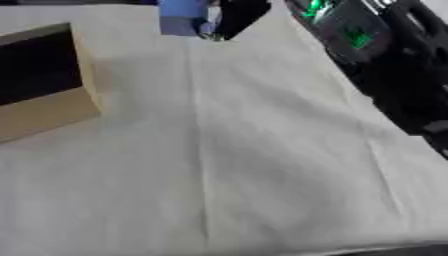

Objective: Pick up objects on the table and place them in the box.

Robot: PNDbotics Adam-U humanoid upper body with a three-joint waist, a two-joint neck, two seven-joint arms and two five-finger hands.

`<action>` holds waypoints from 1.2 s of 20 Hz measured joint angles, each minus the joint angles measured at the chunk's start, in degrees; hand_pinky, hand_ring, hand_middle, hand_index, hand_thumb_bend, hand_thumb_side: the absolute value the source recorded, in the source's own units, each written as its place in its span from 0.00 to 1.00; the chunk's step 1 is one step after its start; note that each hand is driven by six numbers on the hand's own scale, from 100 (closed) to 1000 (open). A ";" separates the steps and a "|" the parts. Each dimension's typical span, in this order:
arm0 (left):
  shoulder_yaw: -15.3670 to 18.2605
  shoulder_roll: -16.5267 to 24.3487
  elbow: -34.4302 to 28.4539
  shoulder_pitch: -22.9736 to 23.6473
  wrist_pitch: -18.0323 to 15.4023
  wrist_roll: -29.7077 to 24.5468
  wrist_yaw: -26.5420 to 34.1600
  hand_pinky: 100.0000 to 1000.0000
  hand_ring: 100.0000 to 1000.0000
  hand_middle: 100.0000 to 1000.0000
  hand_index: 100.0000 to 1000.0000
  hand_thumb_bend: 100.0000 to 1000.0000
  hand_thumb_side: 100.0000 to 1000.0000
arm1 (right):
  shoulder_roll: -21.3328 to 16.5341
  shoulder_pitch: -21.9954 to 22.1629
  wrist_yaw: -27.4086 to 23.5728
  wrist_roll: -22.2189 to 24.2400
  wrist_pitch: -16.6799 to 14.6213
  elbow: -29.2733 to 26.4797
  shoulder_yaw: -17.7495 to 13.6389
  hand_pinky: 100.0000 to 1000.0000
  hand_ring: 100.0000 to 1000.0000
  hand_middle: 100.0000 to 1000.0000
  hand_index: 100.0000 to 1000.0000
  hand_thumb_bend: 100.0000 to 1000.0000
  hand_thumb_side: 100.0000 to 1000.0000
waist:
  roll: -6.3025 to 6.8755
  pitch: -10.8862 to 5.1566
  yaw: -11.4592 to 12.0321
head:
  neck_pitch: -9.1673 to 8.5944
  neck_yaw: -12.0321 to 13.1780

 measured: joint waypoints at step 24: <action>0.04 -8.17 0.00 1.18 -3.02 -0.28 -2.09 0.89 0.84 0.65 0.83 0.19 0.80 | 7.26 -7.77 0.38 -7.97 -0.25 6.36 -0.77 0.76 0.79 0.42 0.58 0.00 0.37 | -1.81 2.95 10.46 | -4.16 -12.43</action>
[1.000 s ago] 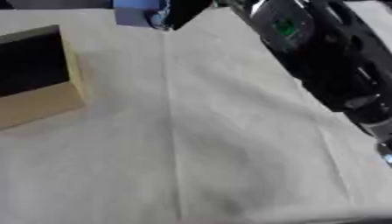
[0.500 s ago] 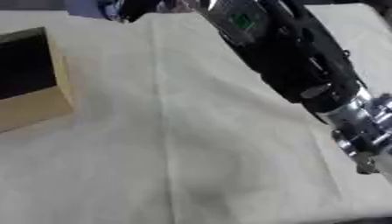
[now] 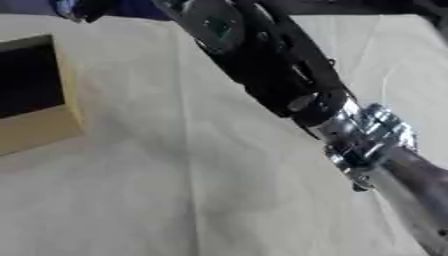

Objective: Pick up objects on the table and place them in the box.

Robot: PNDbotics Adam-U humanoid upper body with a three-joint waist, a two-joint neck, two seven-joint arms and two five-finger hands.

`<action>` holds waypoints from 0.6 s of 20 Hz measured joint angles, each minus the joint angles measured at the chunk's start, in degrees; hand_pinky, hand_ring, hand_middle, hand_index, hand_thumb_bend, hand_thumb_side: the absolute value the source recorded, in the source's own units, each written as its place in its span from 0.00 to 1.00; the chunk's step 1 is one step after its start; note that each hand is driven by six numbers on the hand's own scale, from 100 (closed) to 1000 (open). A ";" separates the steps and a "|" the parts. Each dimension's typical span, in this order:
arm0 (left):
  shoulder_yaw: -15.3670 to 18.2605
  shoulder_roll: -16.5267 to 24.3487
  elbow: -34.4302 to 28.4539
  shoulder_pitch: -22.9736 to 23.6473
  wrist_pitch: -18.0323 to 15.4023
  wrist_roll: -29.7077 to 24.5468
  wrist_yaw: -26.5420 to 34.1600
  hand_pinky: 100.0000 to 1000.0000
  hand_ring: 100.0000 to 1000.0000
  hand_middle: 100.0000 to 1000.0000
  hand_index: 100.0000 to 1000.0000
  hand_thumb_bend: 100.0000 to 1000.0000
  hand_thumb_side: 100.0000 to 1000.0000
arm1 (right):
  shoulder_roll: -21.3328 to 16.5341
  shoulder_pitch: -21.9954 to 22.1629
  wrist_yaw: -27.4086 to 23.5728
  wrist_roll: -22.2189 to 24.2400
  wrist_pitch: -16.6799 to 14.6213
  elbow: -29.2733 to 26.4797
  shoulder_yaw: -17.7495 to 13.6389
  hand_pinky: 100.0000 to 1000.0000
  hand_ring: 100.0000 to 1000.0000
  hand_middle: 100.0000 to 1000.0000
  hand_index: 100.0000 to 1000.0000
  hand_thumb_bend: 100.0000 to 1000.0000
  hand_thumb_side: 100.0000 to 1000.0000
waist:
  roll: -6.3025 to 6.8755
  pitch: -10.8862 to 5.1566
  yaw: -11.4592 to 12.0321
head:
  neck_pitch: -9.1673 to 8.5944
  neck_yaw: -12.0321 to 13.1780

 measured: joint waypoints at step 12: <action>0.02 -1.52 0.00 -1.84 -0.46 -0.12 0.07 0.89 0.84 0.66 0.83 0.20 0.80 | 5.00 -1.09 1.97 -1.38 -1.12 3.32 1.62 0.76 0.78 0.42 0.58 0.00 0.37 | -1.17 0.00 2.95 | -0.03 -2.96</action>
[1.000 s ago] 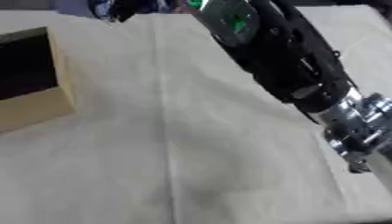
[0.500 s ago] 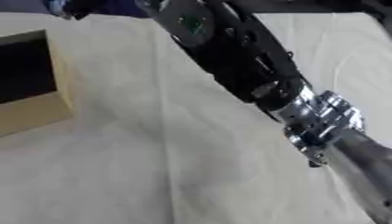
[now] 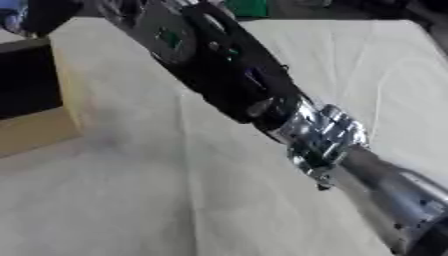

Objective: Pick up objects on the table and place them in the box.

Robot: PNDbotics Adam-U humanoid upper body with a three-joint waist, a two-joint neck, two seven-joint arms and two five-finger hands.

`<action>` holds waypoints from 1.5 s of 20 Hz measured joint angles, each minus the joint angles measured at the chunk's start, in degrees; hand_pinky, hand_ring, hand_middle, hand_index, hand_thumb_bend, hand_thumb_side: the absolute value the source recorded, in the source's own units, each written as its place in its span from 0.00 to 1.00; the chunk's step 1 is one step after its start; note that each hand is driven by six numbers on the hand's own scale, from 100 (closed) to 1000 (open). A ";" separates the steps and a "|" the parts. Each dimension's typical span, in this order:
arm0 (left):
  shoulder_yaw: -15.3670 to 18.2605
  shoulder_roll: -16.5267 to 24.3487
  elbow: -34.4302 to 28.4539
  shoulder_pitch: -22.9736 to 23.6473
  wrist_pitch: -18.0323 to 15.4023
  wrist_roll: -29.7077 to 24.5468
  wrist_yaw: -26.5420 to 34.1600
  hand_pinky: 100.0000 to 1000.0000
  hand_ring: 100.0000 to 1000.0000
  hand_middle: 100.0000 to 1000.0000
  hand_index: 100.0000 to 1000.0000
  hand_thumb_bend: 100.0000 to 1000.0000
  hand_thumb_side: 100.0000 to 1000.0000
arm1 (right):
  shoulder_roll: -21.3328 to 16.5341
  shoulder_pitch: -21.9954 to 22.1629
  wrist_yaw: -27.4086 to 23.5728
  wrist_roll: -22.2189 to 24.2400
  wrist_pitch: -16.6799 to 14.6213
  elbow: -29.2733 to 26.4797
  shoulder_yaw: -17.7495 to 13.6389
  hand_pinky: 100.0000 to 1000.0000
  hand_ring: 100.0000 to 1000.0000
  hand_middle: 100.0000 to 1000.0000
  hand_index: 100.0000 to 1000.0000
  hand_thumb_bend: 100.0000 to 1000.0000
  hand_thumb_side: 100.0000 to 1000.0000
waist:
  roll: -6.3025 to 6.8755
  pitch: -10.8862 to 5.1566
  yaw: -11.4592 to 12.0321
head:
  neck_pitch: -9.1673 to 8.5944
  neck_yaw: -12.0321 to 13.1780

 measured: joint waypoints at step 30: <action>0.00 -1.00 0.00 -1.95 -0.75 -0.19 -0.06 0.89 0.80 0.66 0.83 0.20 0.79 | 4.40 1.29 5.79 5.84 -6.89 5.46 2.15 0.88 0.95 0.86 0.98 0.00 0.37 | -1.47 1.25 1.81 | 0.01 -3.18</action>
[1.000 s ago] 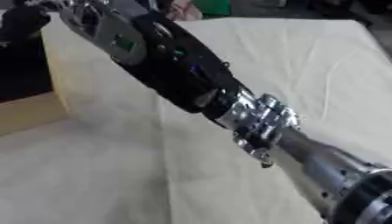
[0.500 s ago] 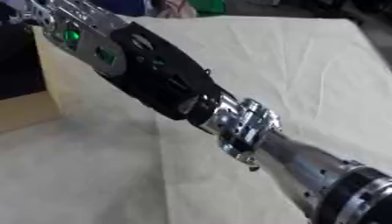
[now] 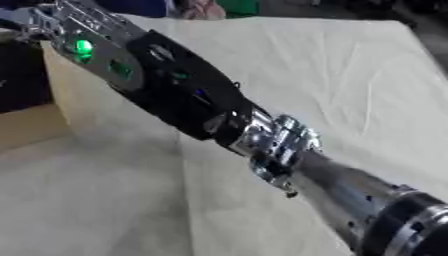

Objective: Pick up objects on the table and place them in the box.

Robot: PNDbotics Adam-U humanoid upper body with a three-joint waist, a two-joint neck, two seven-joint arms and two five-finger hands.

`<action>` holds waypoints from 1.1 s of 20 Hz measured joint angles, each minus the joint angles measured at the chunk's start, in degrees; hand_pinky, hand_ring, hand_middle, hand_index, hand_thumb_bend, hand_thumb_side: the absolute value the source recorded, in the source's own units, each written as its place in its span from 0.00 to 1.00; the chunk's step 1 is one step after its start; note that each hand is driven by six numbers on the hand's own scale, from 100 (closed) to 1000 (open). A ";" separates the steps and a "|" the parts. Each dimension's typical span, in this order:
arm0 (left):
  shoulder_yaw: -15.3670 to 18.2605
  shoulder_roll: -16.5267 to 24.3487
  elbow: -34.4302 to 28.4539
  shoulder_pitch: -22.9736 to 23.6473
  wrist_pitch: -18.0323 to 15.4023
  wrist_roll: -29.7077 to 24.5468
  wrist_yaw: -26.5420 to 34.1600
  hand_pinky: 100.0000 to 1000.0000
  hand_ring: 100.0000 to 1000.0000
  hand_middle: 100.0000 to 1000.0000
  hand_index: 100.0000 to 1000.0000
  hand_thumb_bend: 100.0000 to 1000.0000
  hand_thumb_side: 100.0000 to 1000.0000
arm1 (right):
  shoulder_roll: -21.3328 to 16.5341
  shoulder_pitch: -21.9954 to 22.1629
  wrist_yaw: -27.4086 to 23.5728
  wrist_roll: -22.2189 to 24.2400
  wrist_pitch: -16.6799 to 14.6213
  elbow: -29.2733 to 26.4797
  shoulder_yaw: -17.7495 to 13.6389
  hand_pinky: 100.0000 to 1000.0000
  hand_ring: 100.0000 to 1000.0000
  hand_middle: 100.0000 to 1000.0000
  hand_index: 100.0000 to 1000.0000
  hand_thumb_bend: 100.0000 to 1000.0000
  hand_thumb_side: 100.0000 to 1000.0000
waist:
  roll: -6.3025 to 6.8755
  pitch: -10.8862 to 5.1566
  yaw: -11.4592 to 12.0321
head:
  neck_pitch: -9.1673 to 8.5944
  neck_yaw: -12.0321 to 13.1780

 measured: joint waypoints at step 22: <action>0.00 -0.46 0.00 -0.43 0.14 -0.14 -0.02 0.89 0.80 0.65 0.83 0.19 0.79 | 1.00 -0.09 3.37 -0.37 -2.59 1.66 -1.21 0.93 1.00 1.00 1.00 0.17 0.72 | -0.58 0.30 0.06 | -0.01 -0.61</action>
